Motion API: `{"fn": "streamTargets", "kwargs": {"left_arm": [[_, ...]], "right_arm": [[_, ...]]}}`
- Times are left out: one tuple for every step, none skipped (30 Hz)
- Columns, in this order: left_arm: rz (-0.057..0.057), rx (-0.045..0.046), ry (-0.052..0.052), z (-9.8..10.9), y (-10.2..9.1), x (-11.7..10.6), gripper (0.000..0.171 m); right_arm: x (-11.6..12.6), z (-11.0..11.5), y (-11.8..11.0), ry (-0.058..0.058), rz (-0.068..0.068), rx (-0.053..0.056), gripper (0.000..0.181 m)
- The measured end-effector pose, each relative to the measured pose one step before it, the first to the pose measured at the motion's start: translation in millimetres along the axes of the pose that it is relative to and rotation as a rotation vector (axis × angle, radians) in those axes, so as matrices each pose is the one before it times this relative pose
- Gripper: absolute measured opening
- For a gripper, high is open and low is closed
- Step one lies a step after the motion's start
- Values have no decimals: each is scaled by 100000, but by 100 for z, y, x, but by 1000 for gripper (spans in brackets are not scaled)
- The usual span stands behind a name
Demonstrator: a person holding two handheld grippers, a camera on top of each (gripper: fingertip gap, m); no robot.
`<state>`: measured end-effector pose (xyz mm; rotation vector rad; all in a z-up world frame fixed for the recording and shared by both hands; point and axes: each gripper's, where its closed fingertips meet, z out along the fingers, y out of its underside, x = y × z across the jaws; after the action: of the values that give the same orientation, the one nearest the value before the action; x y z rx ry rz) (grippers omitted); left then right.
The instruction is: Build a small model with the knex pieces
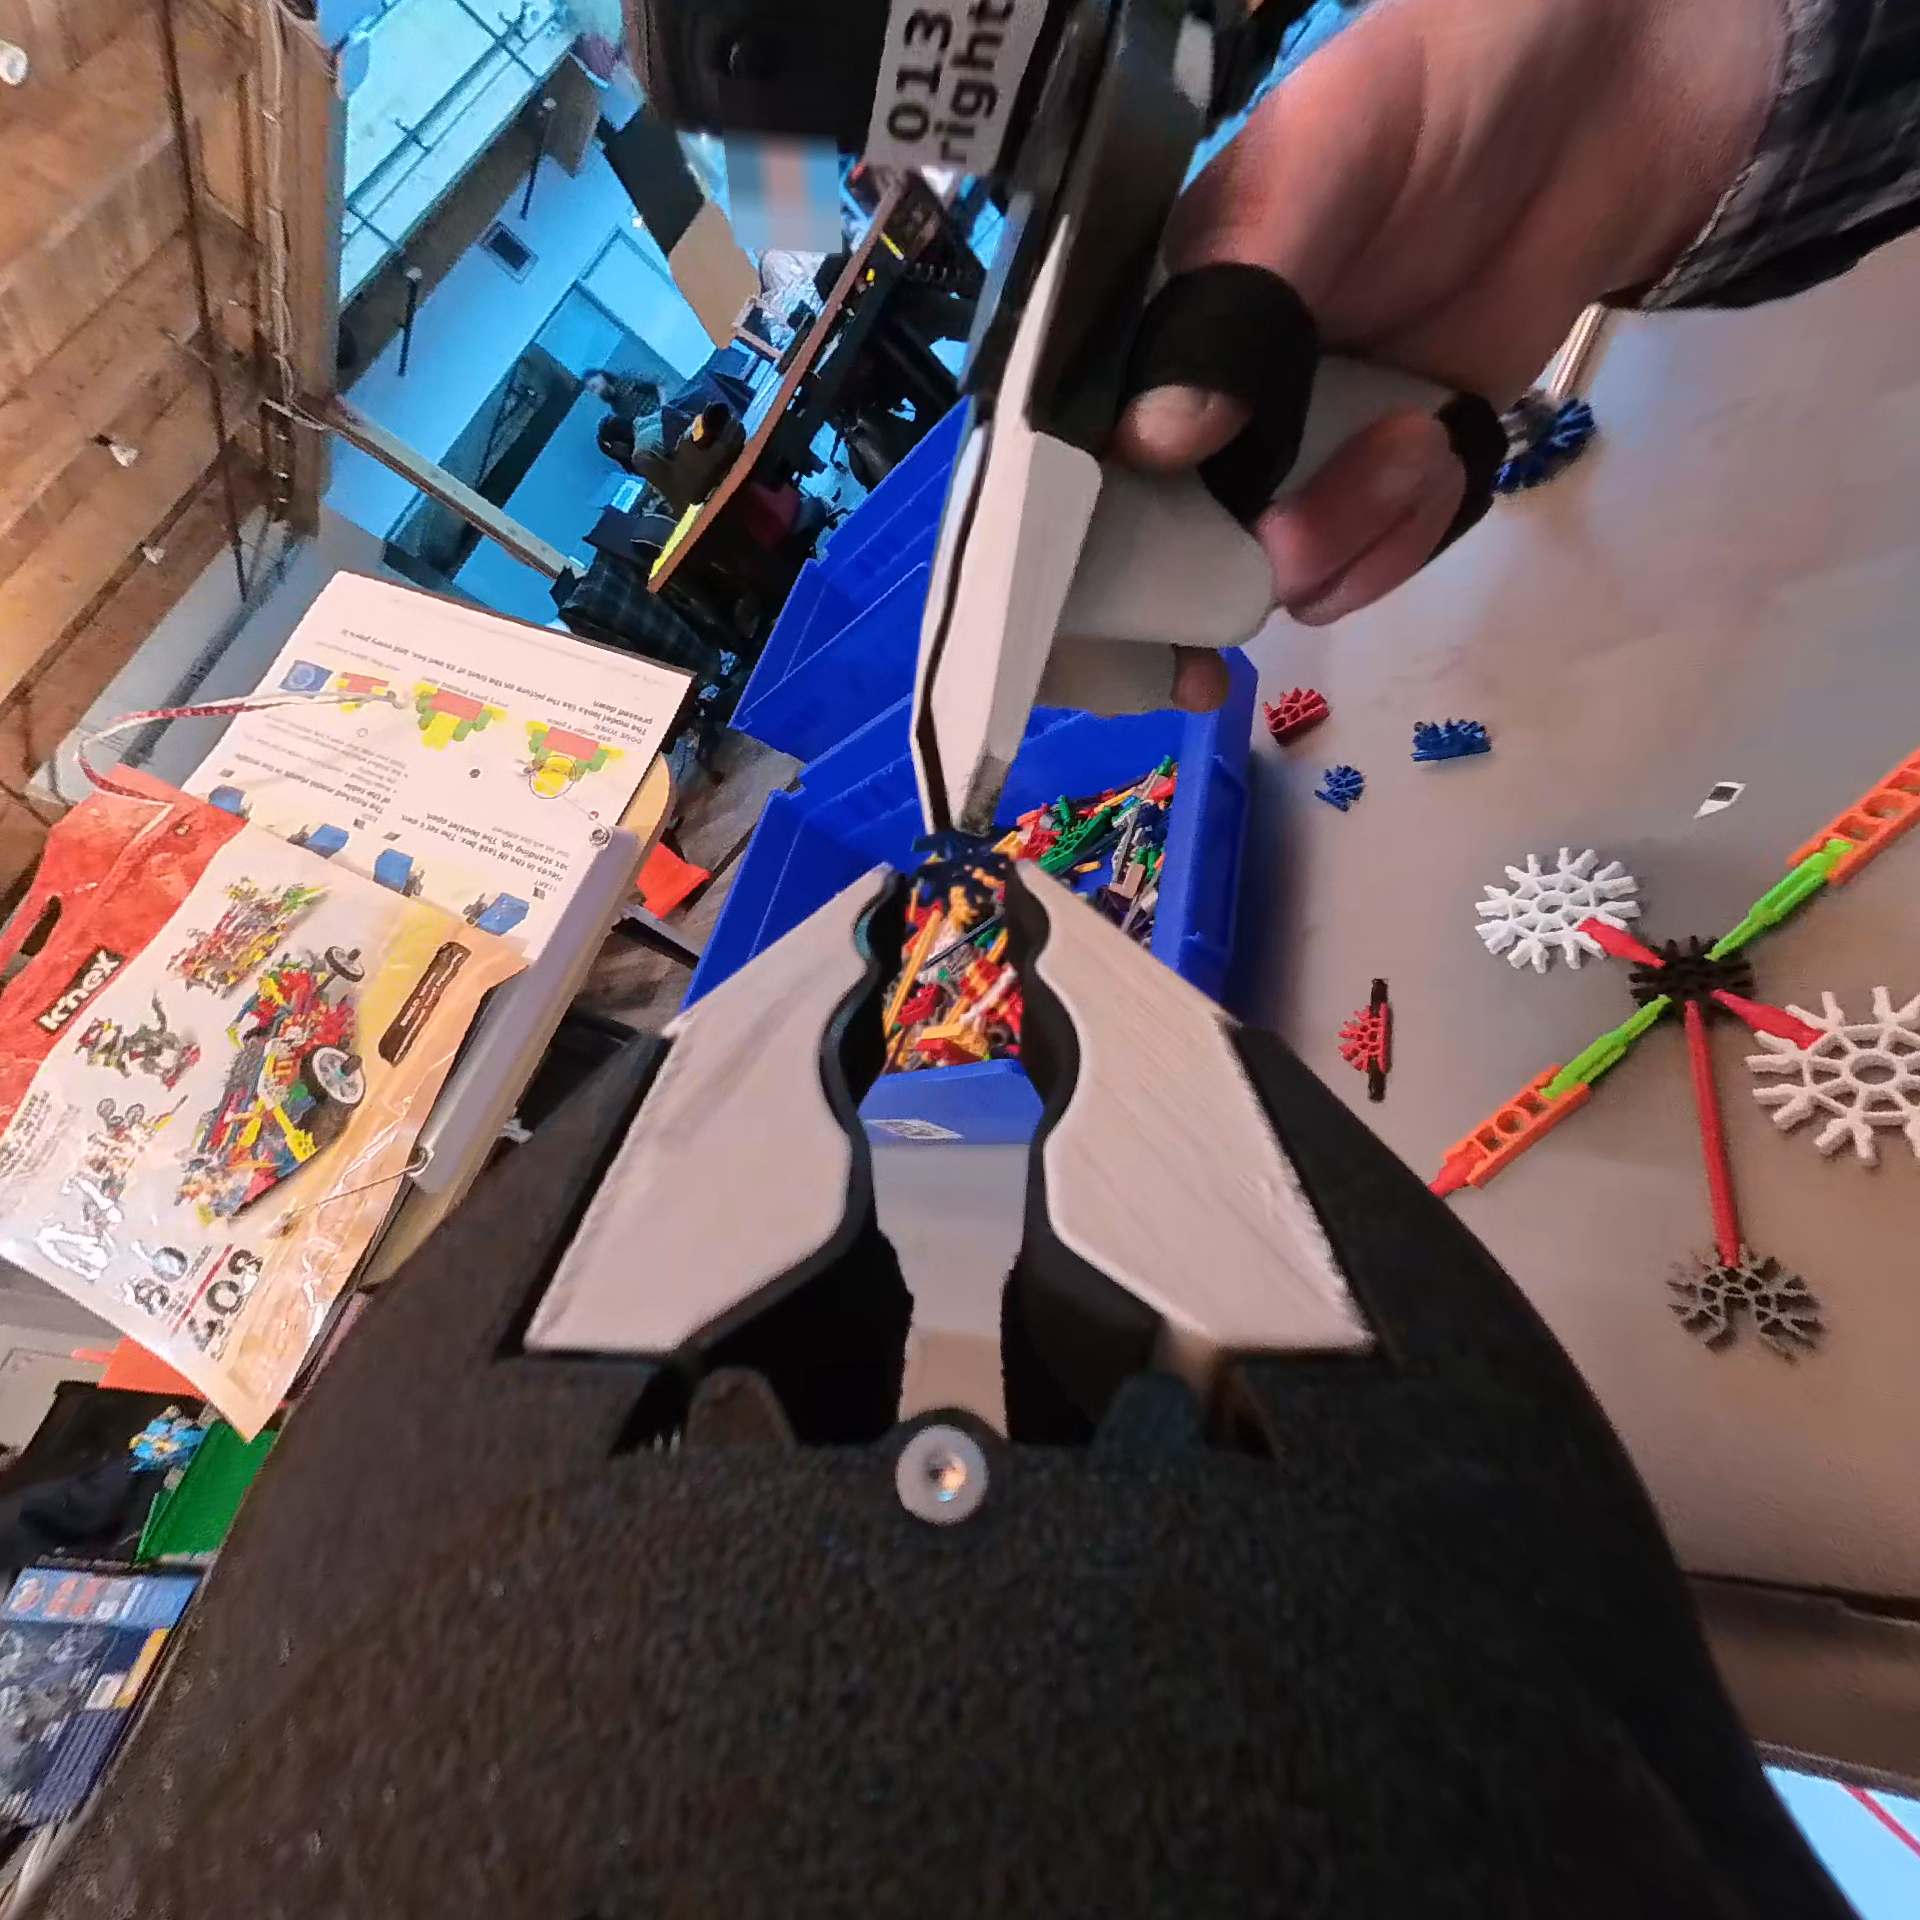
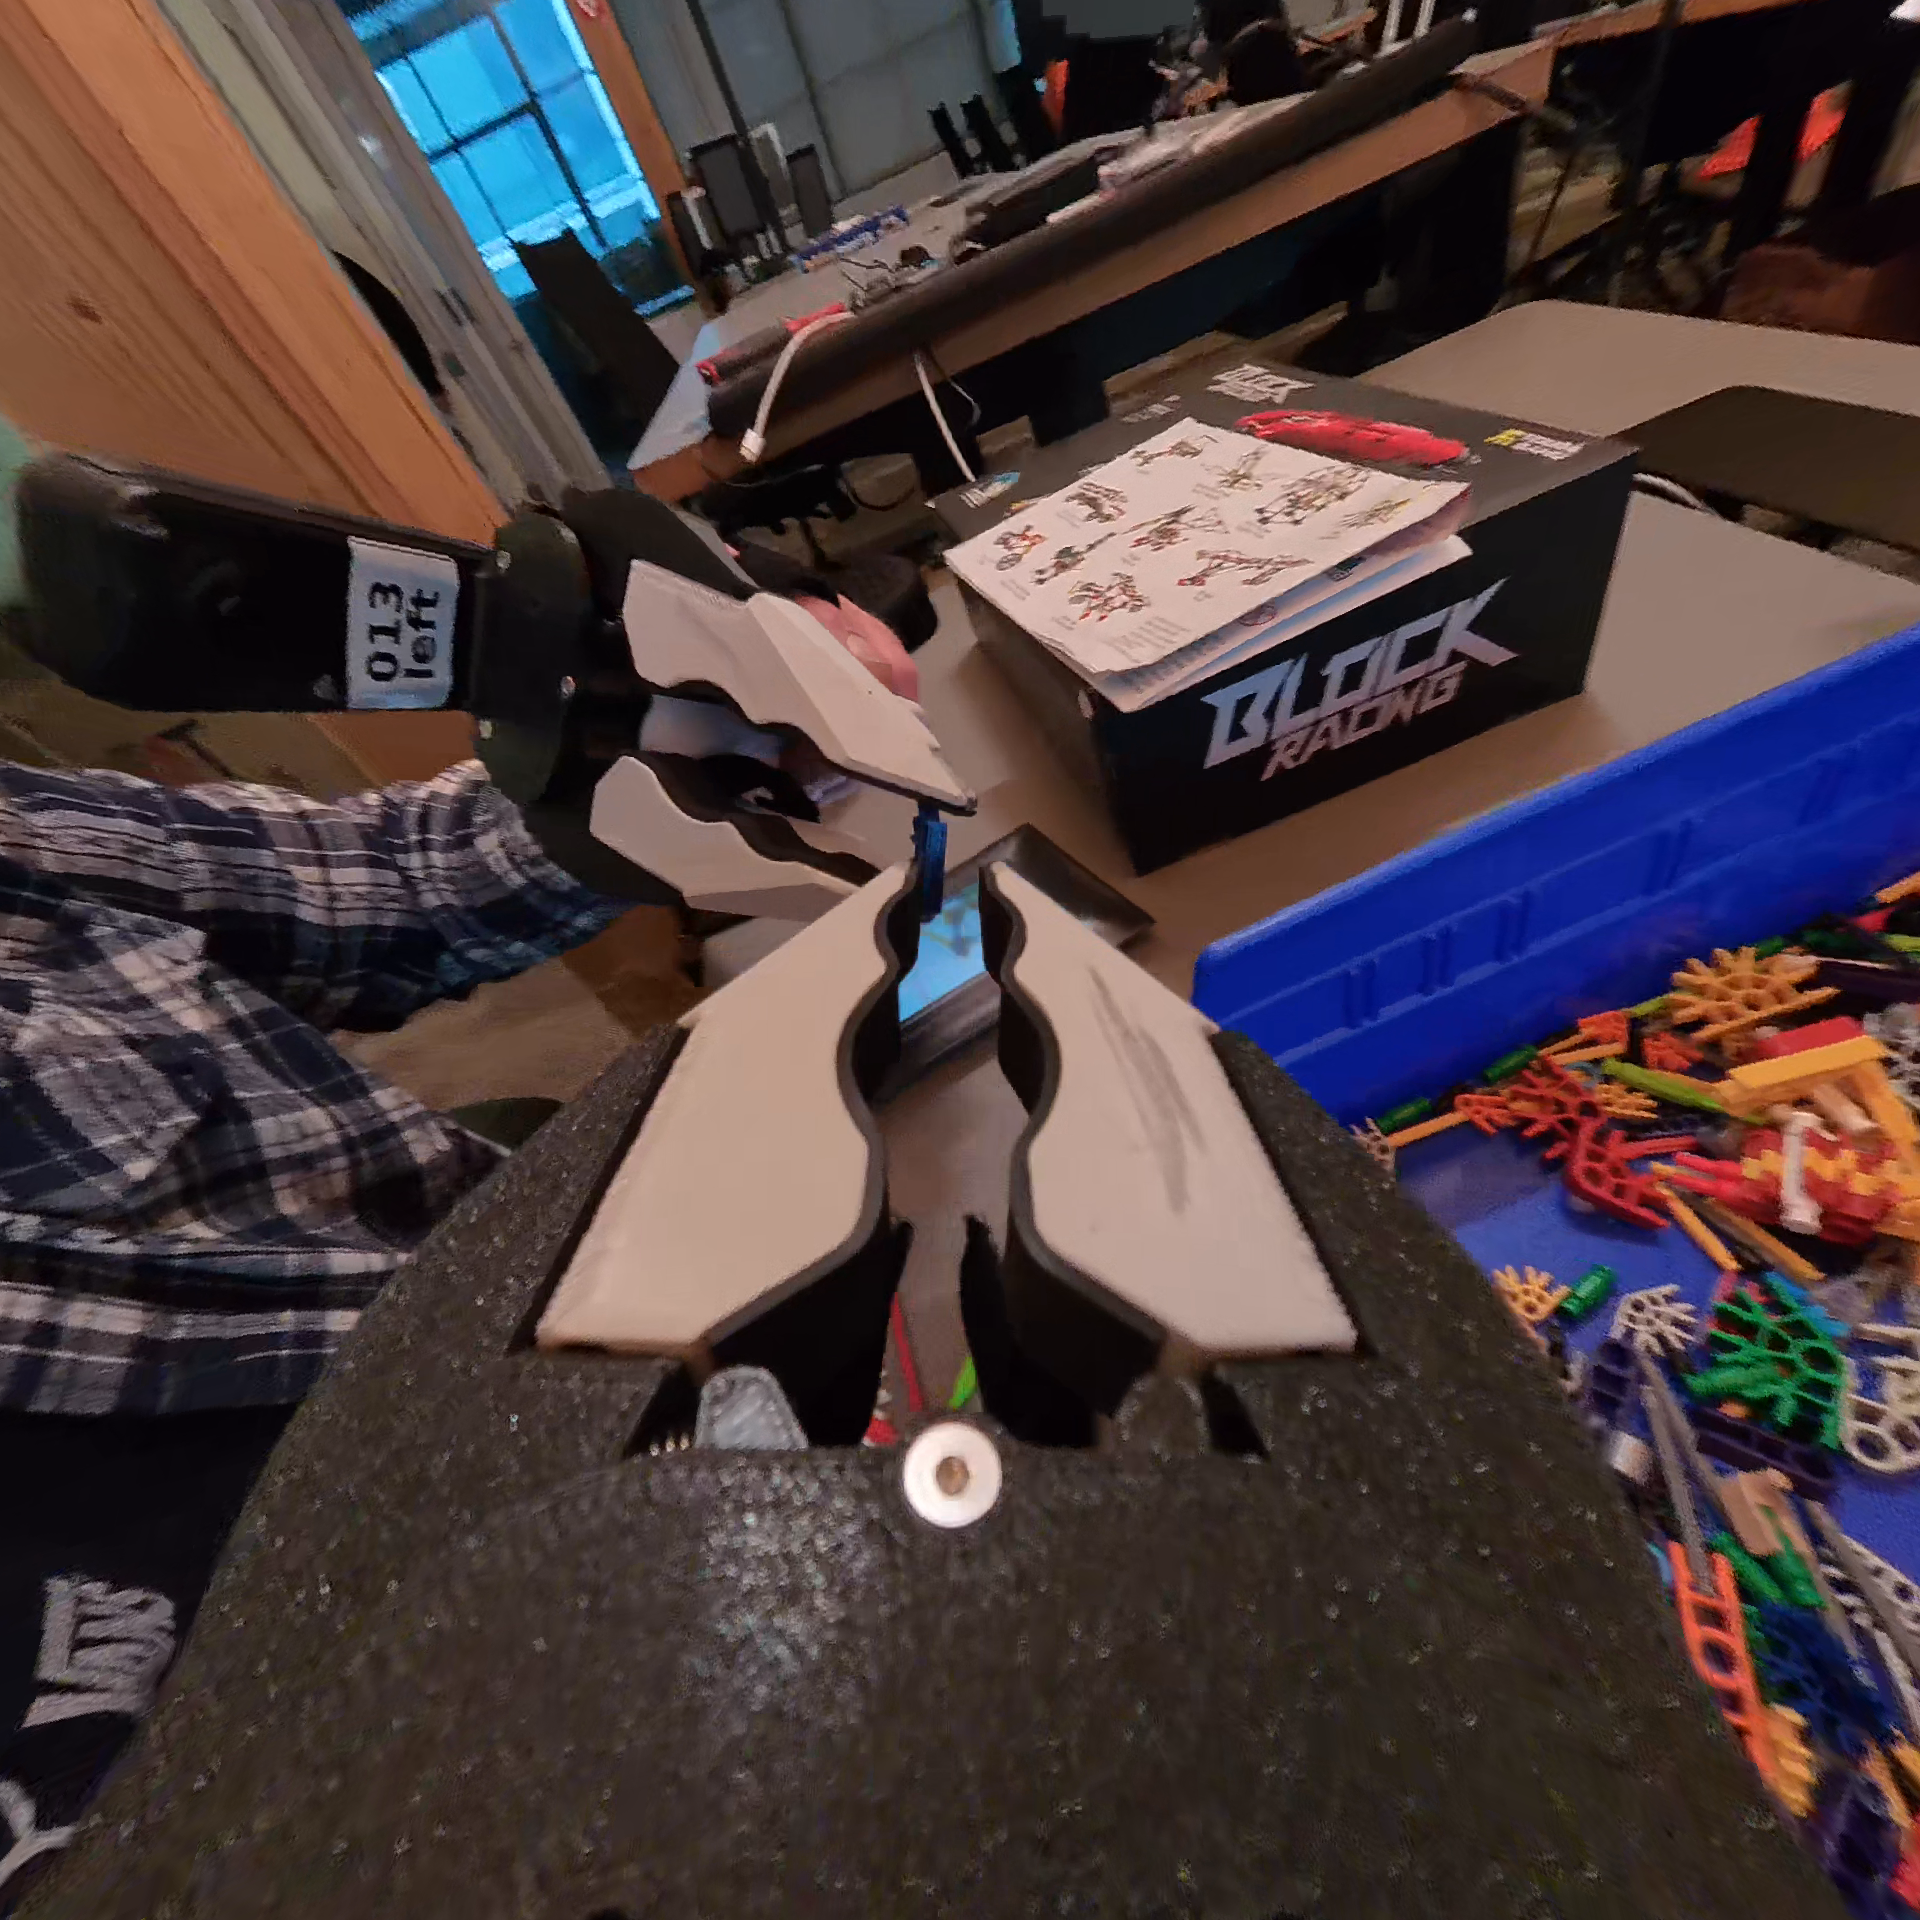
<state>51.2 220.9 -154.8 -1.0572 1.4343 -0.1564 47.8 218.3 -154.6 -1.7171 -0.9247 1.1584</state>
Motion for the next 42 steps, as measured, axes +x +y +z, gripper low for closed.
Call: {"fn": "streamTargets", "kwargs": {"left_arm": [[117, -749, -433, 31, 87, -21, 18], [731, -708, -275, 53, 65, 35, 17], [938, -888, -616, 65, 63, 2, 17], [795, -1061, -629, 92, 79, -24, 17], [820, -645, -59, 78, 1, 82, 17], [1010, -384, -241, 64, -61, 59, 17], [1076, -1051, -494, 96, 21, 14, 17], [1325, -1464, -750, 104, 81, -31, 17], [1793, -1190, -892, 87, 67, -20, 17], [1568, -871, -530, 54, 46, 41, 17], [610, -363, 284, 49, -61, 131, 17], [177, -205, 423, 33, -101, 137, 18], [776, -411, -29, 37, -85, 72, 18], [1548, -788, -394, 32, -32, 43, 17], [1471, -1035, -725, 44, -30, -14, 18], [1124, -1245, -282, 64, 2, 43, 17], [1520, -1265, -373, 86, -12, 73, 17], [1709, -1644, -585, 116, -4, 93, 18], [1303, -1609, -859, 117, -28, 74, 17], [1074, -535, 98, 93, -169, 219, 18], [119, 54, 322, 61, -219, 224, 18], [-412, -149, 761, 103, -112, 265, 18], [-1379, 290, 847, 142, -133, 284, 17], [-1705, -172, 1682, 221, 12, 439, 18], [-1108, 117, 2183, 257, 44, 574, 18], [-612, 496, 1886, 201, -18, 544, 17], [-967, 714, 1205, 169, -68, 429, 18], [-1925, 257, 1453, 183, -35, 406, 17], [-1709, -324, 1316, 223, 43, 341, 17], [-754, -568, 278, 211, 94, 190, 18], [-443, -558, -182, 190, 112, 100, 17], [-1043, -485, 282, 169, 104, 138, 17], [-1128, -709, 377, 150, 140, 128, 17], [-641, -454, -261, 96, 101, 13, 17], [-213, -578, -225, 95, 77, 41, 17], [675, -1252, -996, 102, 119, -25, 17], [1410, -1087, -1159, 82, 90, -31, 18], [477, -858, -884, 70, 35, -30, 18], [-366, -577, -10, 73, -2, 41, 18], [226, -106, 680, 48, -59, 142, 18], [1109, -229, 19, 35, -42, 80, 17], [1467, -1652, -789, 66, 172, -58, 18]], "right_arm": [[121, 6, 93, 2971, -1960, -1185, 11], [59, 8, 98, 3111, -2961, -1154, 12], [22, -1, 102, 3069, -3058, -1278, 14], [158, -11, 78, 3965, -2511, -1109, 16], [226, 3, 100, 4241, -1759, -1284, 18], [33, 19, 62, 2808, -1452, -869, 20], [-26, 20, 17, 2202, -723, -194, 20], [123, 12, 17, 2851, -13, 27, 20], [121, 20, 49, 2458, 325, 90, 20], [25, -9, 37, 1341, 913, 181, 19], [-294, -79, -155, -1150, 1065, 1630, 21], [-308, -128, -302, -1904, 2697, 2612, 21], [-61, -101, -153, -546, 2761, 1397, 21], [80, 19, 223, 1016, -186, -1087, 21], [201, 129, 461, 2492, -1998, -2772, 21], [196, 112, 162, 2801, -1626, -780, 21], [-24, 97, 67, 1419, -854, -549, 21], [-47, 92, 59, 1361, -1165, -657, 21], [50, 54, -13, 2092, -1802, -219, 21], [-5, 41, -8, 1503, -1613, -130, 17], [85, 23, 167, 1349, -1551, -1079, 12], [35, -8, 301, 315, -1522, -1386, 8], [78, -33, 360, -69, -211, -1201, 6], [34, -38, 493, -716, 239, -1528, 5], [-50, -45, 629, -1768, 726, -2103, 2], [-34, -48, 579, -1805, 1686, -1594, 2], [-33, -76, 467, -1880, 2035, -815, 2], [8, -79, 449, -1555, 1694, -882, 2], [116, -74, 425, -423, 732, -775, 4], [226, -91, 323, 833, 327, -561, 6], [190, -122, 224, 1137, -380, -261, 8], [188, -138, 127, 1666, -957, 124, 8], [294, -118, 260, 2878, -1642, -783, 10], [318, -111, 227, 3422, -1909, -753, 15], [198, -104, 94, 2669, -1053, 15, 16], [128, -79, -3, 1924, 519, 457, 19], [68, -22, 54, 1615, 794, -67, 20], [102, 3, 5, 2134, 366, 163, 20], [3, 54, 9, 1472, 688, 186, 20], [-253, 66, -38, -370, 863, 572, 20], [-132, 64, -63, -171, 850, 723, 19], [274, 77, 60, 2388, -728, -114, 19]]}}
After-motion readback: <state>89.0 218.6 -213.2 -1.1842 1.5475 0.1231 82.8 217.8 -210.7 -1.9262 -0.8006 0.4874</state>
